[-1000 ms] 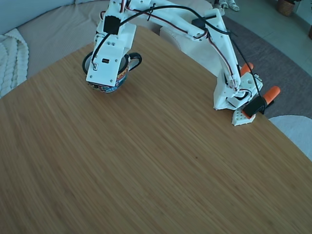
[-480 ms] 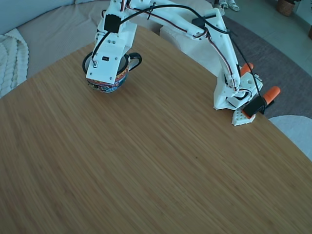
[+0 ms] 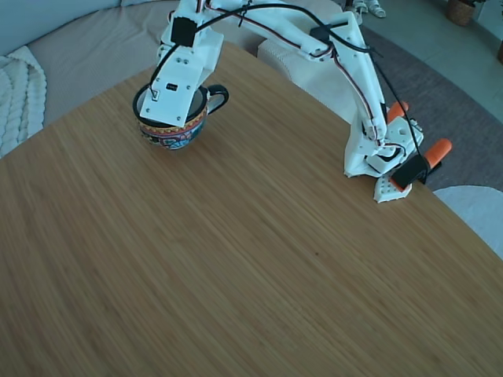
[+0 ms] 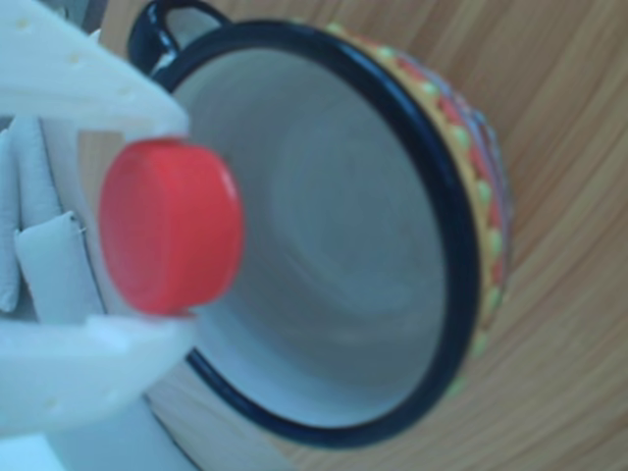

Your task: Grasp a red cap and put it in the cup.

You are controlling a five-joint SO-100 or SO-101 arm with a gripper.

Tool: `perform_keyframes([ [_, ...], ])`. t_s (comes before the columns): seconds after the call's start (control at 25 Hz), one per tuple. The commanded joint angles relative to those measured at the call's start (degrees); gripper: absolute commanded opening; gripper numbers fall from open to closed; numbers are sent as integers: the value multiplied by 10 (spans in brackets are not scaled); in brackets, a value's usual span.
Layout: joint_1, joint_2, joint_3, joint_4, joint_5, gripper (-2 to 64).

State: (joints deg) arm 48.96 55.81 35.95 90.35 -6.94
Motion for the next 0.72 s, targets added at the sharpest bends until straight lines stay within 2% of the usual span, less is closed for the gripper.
perform_keyframes([
  [0.0,0,11,-29,-4,-4,148],
  [0.12,4,11,-25,-3,14,321],
  [0.2,5,11,-23,-1,22,377],
  [0.68,-6,17,-30,5,19,380],
])
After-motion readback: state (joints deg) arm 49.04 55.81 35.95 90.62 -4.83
